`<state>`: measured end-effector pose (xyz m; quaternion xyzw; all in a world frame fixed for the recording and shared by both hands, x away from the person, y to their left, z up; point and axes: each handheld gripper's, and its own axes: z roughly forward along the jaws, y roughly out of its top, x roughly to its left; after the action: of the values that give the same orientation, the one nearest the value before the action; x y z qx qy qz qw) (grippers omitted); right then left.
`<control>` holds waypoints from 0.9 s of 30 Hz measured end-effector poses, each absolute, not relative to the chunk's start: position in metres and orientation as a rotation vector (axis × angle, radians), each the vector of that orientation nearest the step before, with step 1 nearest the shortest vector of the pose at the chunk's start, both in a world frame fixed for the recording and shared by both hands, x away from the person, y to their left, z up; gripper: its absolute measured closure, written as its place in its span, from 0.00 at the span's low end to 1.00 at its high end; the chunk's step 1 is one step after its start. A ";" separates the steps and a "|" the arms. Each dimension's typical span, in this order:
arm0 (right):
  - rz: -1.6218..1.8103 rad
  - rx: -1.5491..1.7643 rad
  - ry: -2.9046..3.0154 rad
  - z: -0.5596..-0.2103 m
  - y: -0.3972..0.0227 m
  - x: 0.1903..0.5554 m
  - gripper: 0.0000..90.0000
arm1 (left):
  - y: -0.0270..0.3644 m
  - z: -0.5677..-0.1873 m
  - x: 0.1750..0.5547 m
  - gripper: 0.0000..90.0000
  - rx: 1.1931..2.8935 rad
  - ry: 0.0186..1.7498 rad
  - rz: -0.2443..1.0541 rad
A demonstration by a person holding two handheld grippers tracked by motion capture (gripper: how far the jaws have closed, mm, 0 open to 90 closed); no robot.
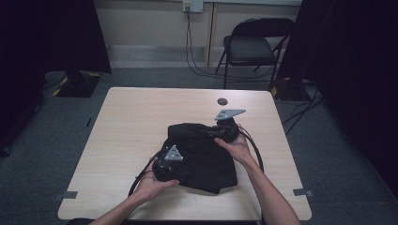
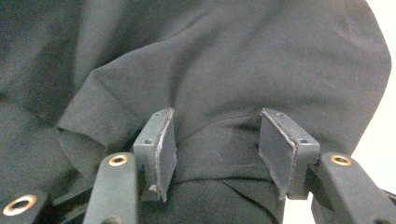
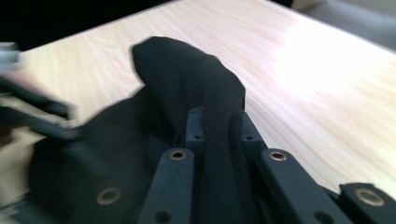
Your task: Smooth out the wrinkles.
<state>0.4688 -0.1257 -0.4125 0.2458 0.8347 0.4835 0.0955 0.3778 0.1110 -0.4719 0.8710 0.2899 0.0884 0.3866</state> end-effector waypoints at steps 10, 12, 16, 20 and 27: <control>1.410 0.533 2.569 -0.419 -0.129 0.387 0.90 | 0.109 -0.478 0.375 0.56 2.168 0.746 0.298; 1.401 0.546 2.592 -0.429 -0.131 0.375 0.90 | 0.112 -0.479 0.374 0.56 2.155 0.727 0.304; 1.401 0.653 2.588 -0.453 -0.138 0.357 0.89 | 0.113 -0.480 0.371 0.56 2.134 0.719 0.306; 1.337 0.639 2.624 -0.462 -0.135 0.353 0.89 | 0.118 -0.470 0.369 0.57 2.148 0.717 0.265; 1.234 0.632 2.548 -0.473 -0.136 0.366 0.90 | 0.149 -0.432 0.360 0.55 2.009 0.729 0.341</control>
<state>0.3660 -0.1361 -0.4734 0.2164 0.8719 0.4224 0.1203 0.3598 0.1486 -0.4324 0.8195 0.2976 0.1393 0.4695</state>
